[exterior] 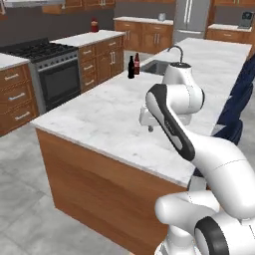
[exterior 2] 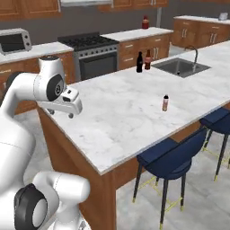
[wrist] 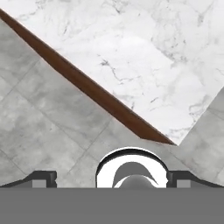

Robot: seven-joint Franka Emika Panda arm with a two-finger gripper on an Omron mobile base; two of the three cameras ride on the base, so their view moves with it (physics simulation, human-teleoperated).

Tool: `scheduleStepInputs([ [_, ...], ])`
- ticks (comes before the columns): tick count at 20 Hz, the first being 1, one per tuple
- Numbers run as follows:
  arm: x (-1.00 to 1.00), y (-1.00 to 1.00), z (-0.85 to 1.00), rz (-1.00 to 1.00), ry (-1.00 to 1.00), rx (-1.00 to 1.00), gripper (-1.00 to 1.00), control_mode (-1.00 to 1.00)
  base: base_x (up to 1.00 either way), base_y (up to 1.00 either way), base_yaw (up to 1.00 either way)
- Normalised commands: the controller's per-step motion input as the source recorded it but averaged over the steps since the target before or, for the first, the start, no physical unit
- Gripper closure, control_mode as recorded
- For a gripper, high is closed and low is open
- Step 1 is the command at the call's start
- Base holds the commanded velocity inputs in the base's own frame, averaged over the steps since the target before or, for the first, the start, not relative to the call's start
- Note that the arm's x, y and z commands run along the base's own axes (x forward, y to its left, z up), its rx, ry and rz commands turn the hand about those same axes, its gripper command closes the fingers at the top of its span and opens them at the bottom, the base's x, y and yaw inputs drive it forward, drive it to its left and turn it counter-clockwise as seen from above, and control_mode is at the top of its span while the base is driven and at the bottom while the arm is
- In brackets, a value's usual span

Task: Place the large bottle from the dining counter next to the other large bottle outside the sink, and place the small bottle from the dining counter next to the other small bottle inside the sink.

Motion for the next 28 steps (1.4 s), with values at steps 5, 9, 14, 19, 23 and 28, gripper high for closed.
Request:
scheduleStepInputs([
  [5, 0.00, 0.00, 0.00, 0.00, 0.00, 0.00, -1.00, 1.00, 0.00, -0.87, 0.76],
  [9, 0.00, 0.00, 0.00, 0.00, 0.00, 0.00, -1.00, 1.00, -0.01, -0.83, 0.79],
  [14, 0.00, 0.00, 0.00, 0.00, 0.00, 0.00, -1.00, 1.00, -0.12, -0.72, 0.76],
  [19, 0.00, 0.00, 0.00, 0.00, 0.00, 0.00, -1.00, 1.00, -0.69, -0.53, 0.50],
  [23, 0.00, 0.00, 0.00, 0.00, 0.00, 0.00, -1.00, 1.00, -1.00, -0.25, 0.31],
  [28, 0.00, 0.00, 0.00, 0.00, 0.00, 0.00, -1.00, 1.00, -0.50, -0.68, 0.12],
])
